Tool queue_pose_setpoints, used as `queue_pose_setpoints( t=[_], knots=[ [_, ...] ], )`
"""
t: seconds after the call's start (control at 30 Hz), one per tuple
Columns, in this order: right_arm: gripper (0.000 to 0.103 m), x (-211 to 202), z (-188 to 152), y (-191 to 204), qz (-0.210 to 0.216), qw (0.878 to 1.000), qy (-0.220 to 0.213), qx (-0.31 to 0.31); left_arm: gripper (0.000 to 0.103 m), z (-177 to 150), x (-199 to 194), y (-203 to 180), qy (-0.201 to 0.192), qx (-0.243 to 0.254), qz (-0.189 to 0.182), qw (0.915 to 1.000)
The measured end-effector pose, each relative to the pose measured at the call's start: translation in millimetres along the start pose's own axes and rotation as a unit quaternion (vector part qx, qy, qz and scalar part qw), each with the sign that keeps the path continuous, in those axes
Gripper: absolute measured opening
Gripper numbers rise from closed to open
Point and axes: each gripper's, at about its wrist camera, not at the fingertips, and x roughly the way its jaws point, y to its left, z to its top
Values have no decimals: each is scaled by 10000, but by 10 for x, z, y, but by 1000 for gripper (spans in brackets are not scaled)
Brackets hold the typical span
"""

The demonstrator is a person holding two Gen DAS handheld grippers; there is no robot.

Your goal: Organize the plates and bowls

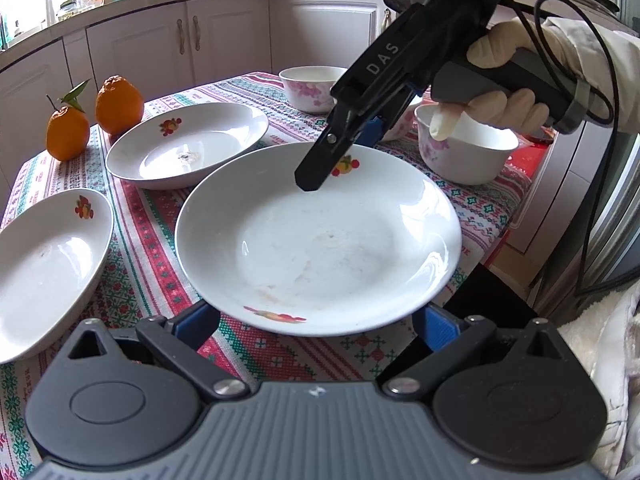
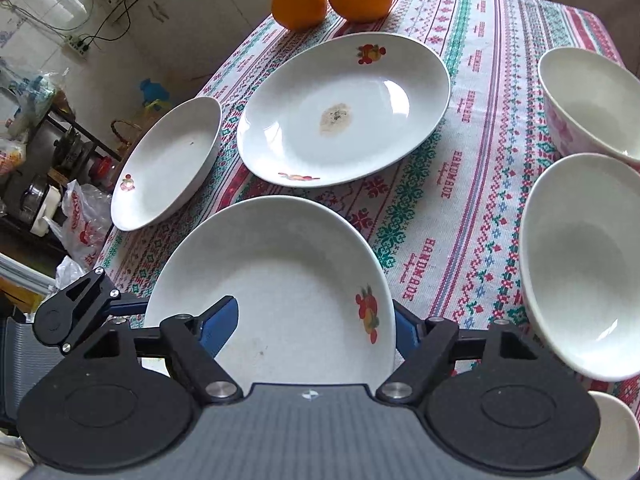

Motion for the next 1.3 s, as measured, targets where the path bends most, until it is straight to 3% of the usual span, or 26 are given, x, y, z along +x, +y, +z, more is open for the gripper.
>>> queue_pose_setpoints(
  t=[0.37,0.63,0.97,1.3],
  knots=[
    [82,43,103,4,116,9989,436,-121,101,30,68,57,128,-15,-175,9998],
    [82,43,96,6,91,9988,446,-179,99,48,77,72,191,-13,-246,9995],
    [82,33,93,0,91,9989,418,-174,87,20,44,88,225,47,-288,9993],
    [80,29,100,0,93,9987,424,-250,85,23,27,90,246,166,-249,9992]
  ],
)
